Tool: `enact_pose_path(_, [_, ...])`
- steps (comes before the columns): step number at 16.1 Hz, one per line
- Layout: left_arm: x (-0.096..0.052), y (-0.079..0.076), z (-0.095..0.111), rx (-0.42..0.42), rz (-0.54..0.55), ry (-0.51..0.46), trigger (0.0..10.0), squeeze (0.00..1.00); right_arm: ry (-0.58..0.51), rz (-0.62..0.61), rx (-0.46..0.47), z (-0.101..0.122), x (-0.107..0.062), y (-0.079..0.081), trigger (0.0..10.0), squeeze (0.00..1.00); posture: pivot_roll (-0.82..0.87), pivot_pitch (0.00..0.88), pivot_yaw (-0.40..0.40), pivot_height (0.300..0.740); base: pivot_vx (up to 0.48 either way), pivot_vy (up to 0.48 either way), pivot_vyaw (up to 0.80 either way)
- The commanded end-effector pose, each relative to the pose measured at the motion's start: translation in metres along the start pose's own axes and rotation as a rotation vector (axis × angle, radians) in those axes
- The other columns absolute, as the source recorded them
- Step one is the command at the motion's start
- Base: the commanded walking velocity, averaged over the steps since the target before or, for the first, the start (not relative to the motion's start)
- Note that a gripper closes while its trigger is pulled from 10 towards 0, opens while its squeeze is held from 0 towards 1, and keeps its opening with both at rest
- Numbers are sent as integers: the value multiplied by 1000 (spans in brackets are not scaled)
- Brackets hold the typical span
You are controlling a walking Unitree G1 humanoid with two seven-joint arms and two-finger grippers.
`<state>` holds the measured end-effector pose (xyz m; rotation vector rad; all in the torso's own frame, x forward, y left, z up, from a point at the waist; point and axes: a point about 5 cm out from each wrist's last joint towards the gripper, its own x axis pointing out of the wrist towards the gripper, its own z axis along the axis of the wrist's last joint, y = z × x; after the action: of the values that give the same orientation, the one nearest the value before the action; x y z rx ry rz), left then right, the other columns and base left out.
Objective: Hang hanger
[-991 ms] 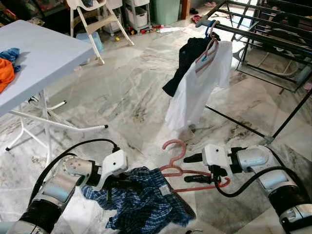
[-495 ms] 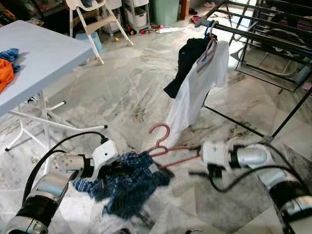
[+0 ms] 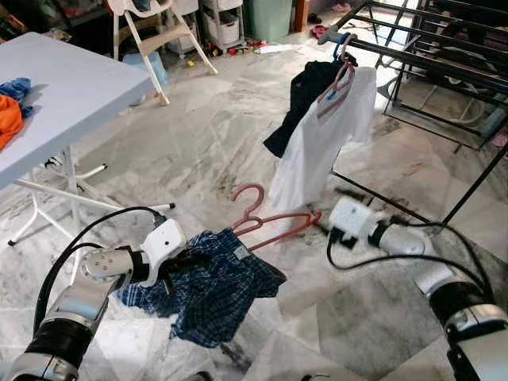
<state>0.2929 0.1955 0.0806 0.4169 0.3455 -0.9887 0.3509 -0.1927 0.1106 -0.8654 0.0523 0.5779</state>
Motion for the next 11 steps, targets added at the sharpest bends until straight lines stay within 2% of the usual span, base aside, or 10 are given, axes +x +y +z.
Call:
enact_pose_path(1, [-5, 0, -5, 15, 24, 18, 0, 0, -20, -102, -19, 6, 2, -14, 10000, 1000, -69, 102, 50, 740, 0, 0, 0])
enact_pose_path(2, [-5, 0, -5, 15, 31, 16, 0, 0, -22, -131, -22, 7, 2, -16, 10000, 1000, -69, 101, 50, 740, 0, 0, 0])
enact_pose_path(3, [-6, 4, -6, 16, 99, 6, 0, 0, -30, -220, -7, 10, 3, -24, 10000, 1000, -66, 102, 48, 740, 0, 0, 0])
enact_pose_path(5, [-7, 16, 0, 34, 269, -42, 0, 0, -43, -316, 45, 13, 5, -27, 10000, 1000, -62, 102, 41, 740, 0, 0, 0])
enact_pose_path(7, [-11, 27, 12, 25, 420, -118, 0, 0, -59, -360, 119, 15, 8, -19, 10000, 1000, -52, 102, 37, 740, 0, 0, 0])
enact_pose_path(11, [-13, 31, 26, 30, 532, -199, 0, 0, -46, -377, 231, 13, 13, 1, 10000, 1000, -37, 105, 37, 740, 0, 0, 0])
